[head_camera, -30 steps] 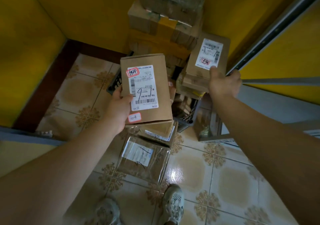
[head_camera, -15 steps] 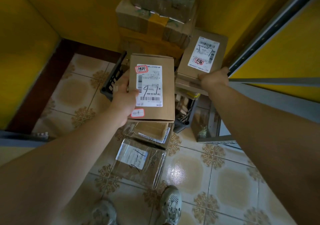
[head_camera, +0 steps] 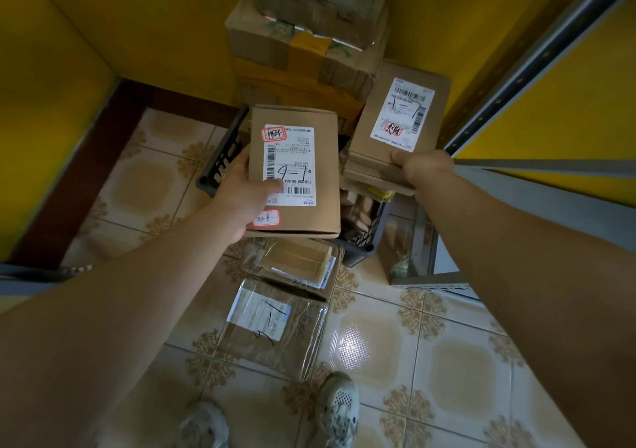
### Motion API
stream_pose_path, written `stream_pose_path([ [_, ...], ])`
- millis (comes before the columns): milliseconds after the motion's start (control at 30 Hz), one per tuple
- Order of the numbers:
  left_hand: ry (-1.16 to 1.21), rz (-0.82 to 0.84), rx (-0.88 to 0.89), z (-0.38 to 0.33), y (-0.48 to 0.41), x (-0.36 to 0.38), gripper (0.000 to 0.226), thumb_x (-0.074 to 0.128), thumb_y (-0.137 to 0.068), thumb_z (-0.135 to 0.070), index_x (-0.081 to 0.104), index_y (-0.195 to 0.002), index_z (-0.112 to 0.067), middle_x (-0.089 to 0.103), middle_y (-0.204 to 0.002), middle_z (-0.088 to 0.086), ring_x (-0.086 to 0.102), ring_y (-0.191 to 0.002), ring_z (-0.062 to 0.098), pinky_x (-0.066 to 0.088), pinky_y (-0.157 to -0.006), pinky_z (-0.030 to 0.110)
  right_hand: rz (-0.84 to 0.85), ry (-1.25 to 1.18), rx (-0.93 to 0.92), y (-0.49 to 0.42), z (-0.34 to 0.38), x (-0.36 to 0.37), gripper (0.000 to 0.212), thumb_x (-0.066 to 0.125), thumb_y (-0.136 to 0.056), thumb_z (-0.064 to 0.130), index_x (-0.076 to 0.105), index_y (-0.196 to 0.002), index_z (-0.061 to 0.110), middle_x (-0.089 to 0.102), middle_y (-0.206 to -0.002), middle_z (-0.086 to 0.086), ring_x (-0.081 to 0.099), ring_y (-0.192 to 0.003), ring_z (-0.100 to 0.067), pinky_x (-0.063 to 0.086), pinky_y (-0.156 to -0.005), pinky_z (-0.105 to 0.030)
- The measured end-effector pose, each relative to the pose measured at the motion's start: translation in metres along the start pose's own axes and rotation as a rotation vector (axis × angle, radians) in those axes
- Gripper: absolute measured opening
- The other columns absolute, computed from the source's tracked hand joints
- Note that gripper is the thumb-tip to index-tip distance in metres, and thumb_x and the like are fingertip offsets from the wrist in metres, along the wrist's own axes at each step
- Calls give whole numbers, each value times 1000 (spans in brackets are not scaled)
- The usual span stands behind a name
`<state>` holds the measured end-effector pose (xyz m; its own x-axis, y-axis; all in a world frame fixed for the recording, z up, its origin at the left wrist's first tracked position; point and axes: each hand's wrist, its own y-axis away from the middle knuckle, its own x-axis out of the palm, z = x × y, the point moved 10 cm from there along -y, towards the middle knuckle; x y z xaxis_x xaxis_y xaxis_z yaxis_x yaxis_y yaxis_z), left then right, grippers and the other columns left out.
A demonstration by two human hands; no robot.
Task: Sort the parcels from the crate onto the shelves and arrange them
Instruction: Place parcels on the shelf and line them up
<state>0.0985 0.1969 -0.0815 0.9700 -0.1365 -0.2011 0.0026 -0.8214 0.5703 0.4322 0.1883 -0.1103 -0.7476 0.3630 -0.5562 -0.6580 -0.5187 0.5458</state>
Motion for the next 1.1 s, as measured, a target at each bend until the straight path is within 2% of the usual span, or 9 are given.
stream_pose_path([
  [200,-11,15,-8,1,1,0,49,61,-92,-6,48,-136,-22,65,-120,-3,62,-107,19,50,-74,28,-58,-40,14,6,5,-10,79,86,-64,42,54,-131,15,57,-130,-6,60,-108,-28,54,-89,-37],
  [367,9,6,-3,-9,12,-4,45,61,-94,-11,48,-135,-22,64,-115,-5,61,-105,19,50,-73,27,-5,-289,-12,26,17,-16,70,84,-67,12,51,-129,6,64,-122,-11,65,-104,-31,57,-91,-46],
  [500,-24,7,5,-22,36,-20,39,59,-95,-13,52,-133,-18,65,-114,-6,62,-95,12,49,-72,27,30,-339,-74,65,20,-36,72,78,-68,7,48,-134,6,64,-123,-10,64,-107,-30,56,-93,-45],
  [567,-26,33,-4,-27,55,-32,40,58,-96,-16,52,-135,-18,66,-122,-2,65,-102,17,54,-74,32,45,-353,-106,95,23,-51,68,79,-76,12,46,-135,8,63,-125,-8,64,-108,-26,54,-96,-42],
  [633,-15,36,3,-36,80,-47,40,58,-96,-17,49,-135,-18,66,-123,1,67,-102,19,57,-80,38,51,-333,-137,130,27,-68,63,77,-83,28,45,-135,11,62,-123,-3,62,-104,-21,52,-95,-37],
  [700,-13,-22,35,-49,107,-66,48,59,-96,-18,40,-140,-17,65,-121,-1,68,-93,14,57,-72,33,58,-303,-177,168,35,-85,60,73,-87,38,46,-135,14,59,-118,0,58,-99,-18,50,-88,-32],
  [867,-18,-141,141,-85,178,-110,45,56,-98,-22,40,-139,-15,64,-124,2,66,-79,3,53,-52,19,104,-346,-305,262,60,-124,81,75,-88,28,27,-152,21,52,-121,3,55,-107,-15,47,-86,-27],
  [933,-4,-152,186,-99,209,-125,44,54,-99,-24,38,-139,-17,60,-123,-2,61,-82,1,51,-49,16,135,-391,-335,297,69,-136,84,74,-89,24,21,-156,26,46,-120,7,52,-108,-13,47,-89,-28],
  [1100,-44,-111,340,-133,279,-170,49,67,-91,-29,48,-136,-24,61,-122,-4,64,-92,8,55,-59,24,214,-472,-353,381,77,-156,69,73,-88,30,38,-149,27,62,-127,2,64,-112,-22,55,-95,-48],
])
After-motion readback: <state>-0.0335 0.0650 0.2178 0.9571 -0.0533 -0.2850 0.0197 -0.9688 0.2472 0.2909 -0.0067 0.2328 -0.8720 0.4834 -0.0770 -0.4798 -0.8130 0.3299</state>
